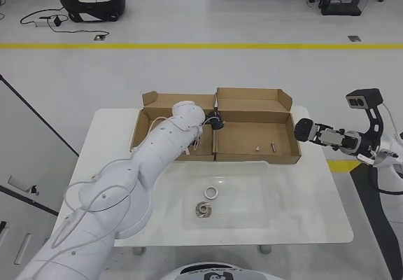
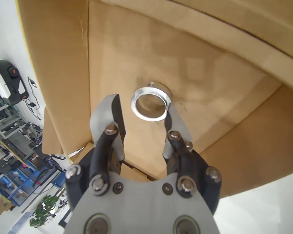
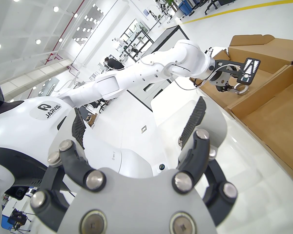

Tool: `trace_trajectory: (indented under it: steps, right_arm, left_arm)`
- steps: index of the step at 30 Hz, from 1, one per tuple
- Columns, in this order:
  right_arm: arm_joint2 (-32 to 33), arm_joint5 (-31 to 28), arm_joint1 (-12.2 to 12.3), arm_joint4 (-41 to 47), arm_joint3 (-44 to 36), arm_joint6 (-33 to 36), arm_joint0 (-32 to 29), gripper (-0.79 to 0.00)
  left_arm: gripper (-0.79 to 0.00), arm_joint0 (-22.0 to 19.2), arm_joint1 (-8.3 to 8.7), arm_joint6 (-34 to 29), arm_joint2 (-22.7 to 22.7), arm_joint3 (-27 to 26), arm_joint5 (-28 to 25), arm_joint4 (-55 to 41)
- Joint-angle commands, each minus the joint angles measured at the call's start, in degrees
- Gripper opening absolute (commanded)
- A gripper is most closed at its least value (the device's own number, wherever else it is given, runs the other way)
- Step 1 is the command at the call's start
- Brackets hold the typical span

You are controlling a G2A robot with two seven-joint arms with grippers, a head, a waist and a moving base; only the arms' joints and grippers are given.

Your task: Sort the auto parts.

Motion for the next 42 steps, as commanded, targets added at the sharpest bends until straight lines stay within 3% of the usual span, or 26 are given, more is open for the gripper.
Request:
trace_trajectory:
  steps: [1, 7, 14, 20, 24, 28, 31, 34, 38, 42]
  right_arm:
    - [0.0, 0.0, 0.0, 0.0, 0.0, 0.0, 0.0, 0.0]
    - [0.0, 0.0, 0.0, 0.0, 0.0, 0.0, 0.0, 0.0]
    - [0.0, 0.0, 0.0, 0.0, 0.0, 0.0, 0.0, 0.0]
    - [0.0, 0.0, 0.0, 0.0, 0.0, 0.0, 0.0, 0.0]
    - [0.0, 0.0, 0.0, 0.0, 0.0, 0.0, 0.0, 0.0]
    - [0.0, 0.0, 0.0, 0.0, 0.0, 0.0, 0.0, 0.0]
    - [0.0, 0.0, 0.0, 0.0, 0.0, 0.0, 0.0, 0.0]
    - [0.0, 0.0, 0.0, 0.0, 0.0, 0.0, 0.0, 0.0]
    - [0.0, 0.0, 0.0, 0.0, 0.0, 0.0, 0.0, 0.0]
    - [0.0, 0.0, 0.0, 0.0, 0.0, 0.0, 0.0, 0.0]
  left_arm:
    - [0.0, -0.3, 0.01, 0.0, -0.4, 0.5, 0.0, -0.2]
    - [0.0, -1.9, 0.45, 1.4, -1.6, 1.5, 0.0, -0.8]
    - [0.0, -5.2, 1.82, 0.8, -3.2, 1.3, -6.9, -1.9]
    - [0.0, -5.7, 3.6, -0.4, -4.4, -3.4, -9.8, -2.3]
    - [0.0, -5.0, 5.64, -2.5, -6.1, -9.6, -10.5, -3.5]
    - [0.0, -3.4, 9.07, -7.9, -8.8, -19.3, -10.1, -4.4]
    - [0.0, -0.3, 12.7, -14.3, -12.4, -30.2, -9.3, -5.7]
    - [0.0, 5.2, 17.04, -22.6, -17.7, -44.6, -7.7, -6.7]
    - [0.0, 14.2, 23.01, -27.8, -22.1, -63.1, -2.6, -5.4]
    - [0.0, 19.5, 28.14, -30.4, -23.8, -75.0, 0.0, -5.8]
